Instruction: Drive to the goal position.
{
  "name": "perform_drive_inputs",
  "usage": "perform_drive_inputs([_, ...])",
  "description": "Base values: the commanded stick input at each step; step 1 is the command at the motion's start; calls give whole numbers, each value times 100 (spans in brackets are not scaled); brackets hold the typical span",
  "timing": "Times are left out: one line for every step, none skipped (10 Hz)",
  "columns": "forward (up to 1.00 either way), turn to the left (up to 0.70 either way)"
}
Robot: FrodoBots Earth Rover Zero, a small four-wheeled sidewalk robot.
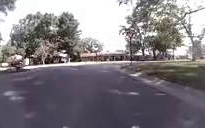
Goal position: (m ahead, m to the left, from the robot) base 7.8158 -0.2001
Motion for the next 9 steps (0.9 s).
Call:
perform_drive_inputs([69,3])
perform_drive_inputs([69,3])
perform_drive_inputs([69,3])
perform_drive_inputs([69,3])
perform_drive_inputs([69,3])
perform_drive_inputs([69,3])
perform_drive_inputs([69,3])
perform_drive_inputs([69,3])
perform_drive_inputs([69,3])
